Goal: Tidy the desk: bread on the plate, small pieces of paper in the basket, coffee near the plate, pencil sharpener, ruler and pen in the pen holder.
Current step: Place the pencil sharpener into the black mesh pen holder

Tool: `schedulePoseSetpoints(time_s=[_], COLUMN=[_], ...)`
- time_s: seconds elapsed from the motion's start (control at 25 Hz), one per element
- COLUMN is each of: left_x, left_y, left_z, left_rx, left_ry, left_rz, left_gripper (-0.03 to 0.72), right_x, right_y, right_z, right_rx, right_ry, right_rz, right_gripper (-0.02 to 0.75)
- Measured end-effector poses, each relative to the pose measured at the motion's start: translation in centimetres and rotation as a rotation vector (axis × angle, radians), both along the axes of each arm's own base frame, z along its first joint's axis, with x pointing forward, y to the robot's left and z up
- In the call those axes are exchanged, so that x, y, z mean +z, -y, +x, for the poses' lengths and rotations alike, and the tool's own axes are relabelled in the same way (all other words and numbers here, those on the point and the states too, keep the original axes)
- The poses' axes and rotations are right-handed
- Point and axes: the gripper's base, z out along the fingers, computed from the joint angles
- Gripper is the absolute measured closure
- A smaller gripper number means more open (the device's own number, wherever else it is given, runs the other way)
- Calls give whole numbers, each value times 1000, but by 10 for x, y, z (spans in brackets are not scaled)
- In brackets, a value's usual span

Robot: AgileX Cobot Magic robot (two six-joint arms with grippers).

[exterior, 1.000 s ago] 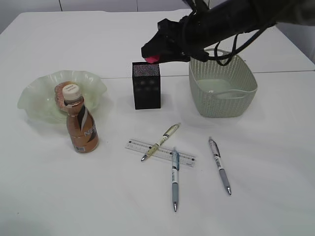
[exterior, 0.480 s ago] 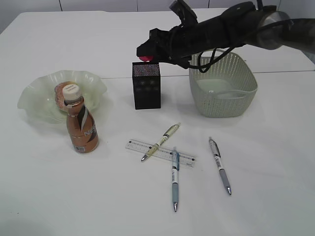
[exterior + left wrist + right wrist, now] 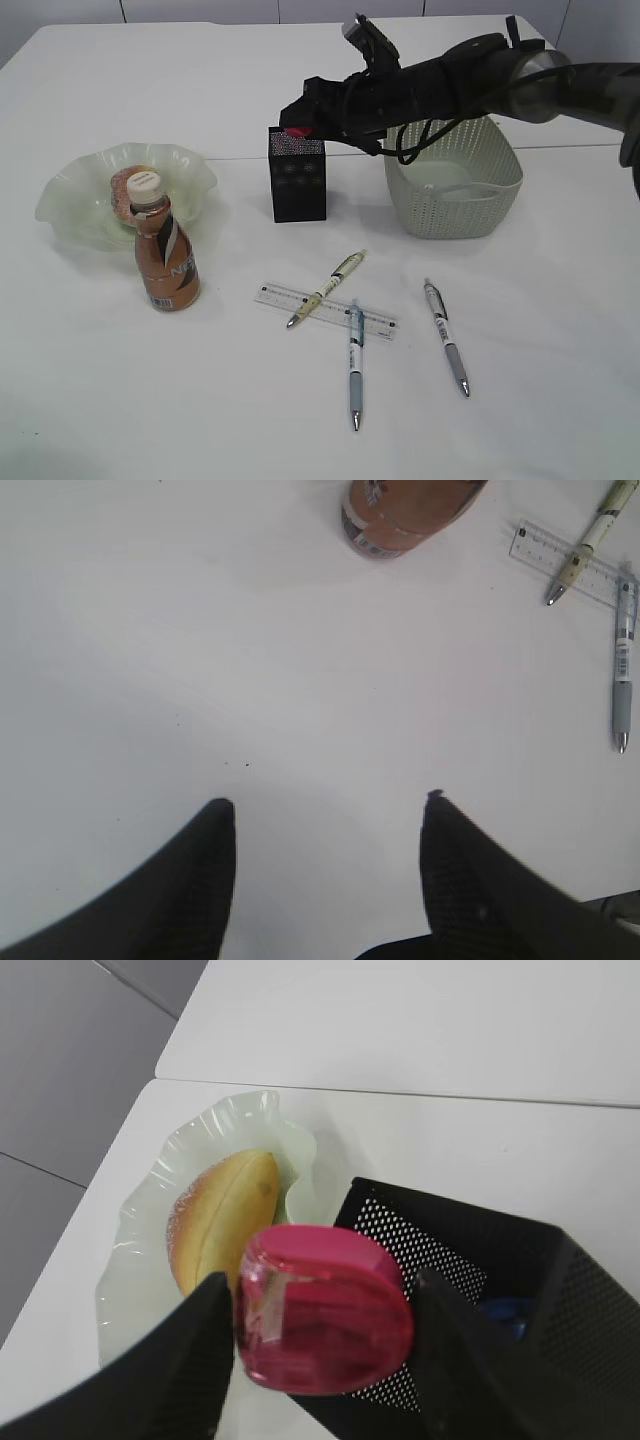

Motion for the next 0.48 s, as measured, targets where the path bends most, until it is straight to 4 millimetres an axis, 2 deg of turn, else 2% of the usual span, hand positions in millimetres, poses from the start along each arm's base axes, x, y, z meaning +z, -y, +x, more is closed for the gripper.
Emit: schedulePoseSetpoints(time_s=[0.12,0.2,0.48], left_x=[0,0,0], left_y=[0,0,0], left_z=[0,0,0], left_rx=[0,0,0], left_ry=[0,0,0], left_rz=[0,0,0], left_gripper=[256,256,256], right_x=[1,1,9], right_y=[0,0,-2], right_z=[0,0,-4], right_rx=[-4,-4,52], right_ry=[1,1,-36], right_rz=[9,9,-1], right_gripper=[261,233,216])
